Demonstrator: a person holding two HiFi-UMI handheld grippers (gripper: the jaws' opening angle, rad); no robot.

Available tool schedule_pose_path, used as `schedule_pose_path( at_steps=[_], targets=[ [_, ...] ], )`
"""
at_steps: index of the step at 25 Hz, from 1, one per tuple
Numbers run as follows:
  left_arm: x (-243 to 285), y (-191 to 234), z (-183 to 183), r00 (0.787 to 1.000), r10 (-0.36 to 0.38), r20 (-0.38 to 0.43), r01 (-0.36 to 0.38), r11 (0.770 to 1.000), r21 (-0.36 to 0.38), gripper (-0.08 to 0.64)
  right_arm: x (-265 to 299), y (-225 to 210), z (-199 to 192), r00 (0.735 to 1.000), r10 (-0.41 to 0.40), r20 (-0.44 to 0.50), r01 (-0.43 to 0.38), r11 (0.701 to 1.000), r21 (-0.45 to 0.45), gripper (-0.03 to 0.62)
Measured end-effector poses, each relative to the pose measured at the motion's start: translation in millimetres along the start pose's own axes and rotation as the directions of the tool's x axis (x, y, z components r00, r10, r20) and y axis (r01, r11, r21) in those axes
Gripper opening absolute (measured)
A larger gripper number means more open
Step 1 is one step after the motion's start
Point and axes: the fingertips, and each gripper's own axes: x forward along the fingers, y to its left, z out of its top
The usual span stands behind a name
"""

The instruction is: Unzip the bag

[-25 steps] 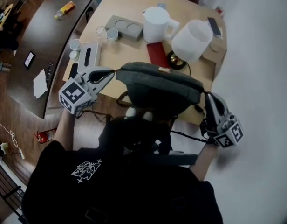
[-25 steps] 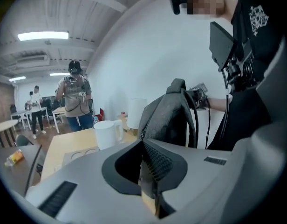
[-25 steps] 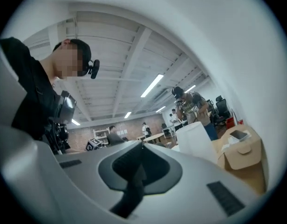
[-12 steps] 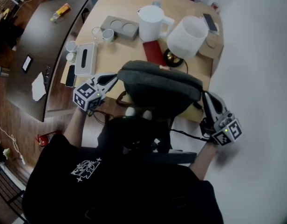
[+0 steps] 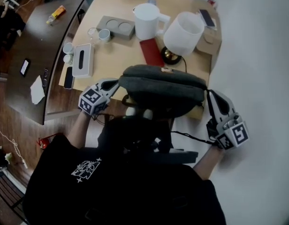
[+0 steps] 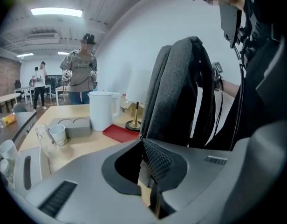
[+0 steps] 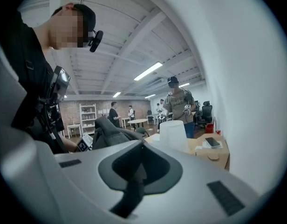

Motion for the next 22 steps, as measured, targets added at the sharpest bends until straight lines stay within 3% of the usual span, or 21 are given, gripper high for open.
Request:
schedule_pose_path(
  at_steps=[5, 11, 17, 18, 20, 22],
  targets=[
    [11.2, 3.5, -20.0, 1.0, 0.006, -0.025, -0.007, 0.998, -0.059, 0.005, -1.9, 1.3, -2.2, 1.0, 0.016, 0.013, -0.016, 1.0, 0.021, 0.018],
    [8.2, 1.5, -18.8, 1.0, 0.022, -0.017, -0.023, 0.999, -0.043, 0.005, -3.9, 1.7, -2.7, 1.0, 0.025, 0.017, -0.026, 0.999, 0.032, 0.018],
    [12.1, 5.9, -17.5, 0.999, 0.039, -0.004, -0.039, 0.996, -0.084, 0.006, -1.3, -13.0, -23.1, 0.999, -0.002, 0.039, -0.002, 0.995, 0.097, 0.02],
    [12.2, 5.6, -16.7, 0.999, 0.036, -0.005, -0.036, 0.996, -0.085, 0.006, -2.5, -13.2, -22.2, 0.999, -0.02, 0.032, 0.018, 0.997, 0.073, 0.02],
    [11.8, 2.3, -16.9, 1.0, 0.027, -0.012, -0.028, 0.996, -0.081, 0.005, -6.4, -10.8, -9.8, 0.996, -0.084, -0.019, 0.082, 0.995, -0.064, 0.02],
    [11.2, -2.5, -19.4, 1.0, 0.02, -0.018, -0.022, 0.997, -0.073, 0.005, -7.7, -11.6, 1.9, 0.986, -0.146, -0.082, 0.129, 0.974, -0.184, 0.023]
  ],
)
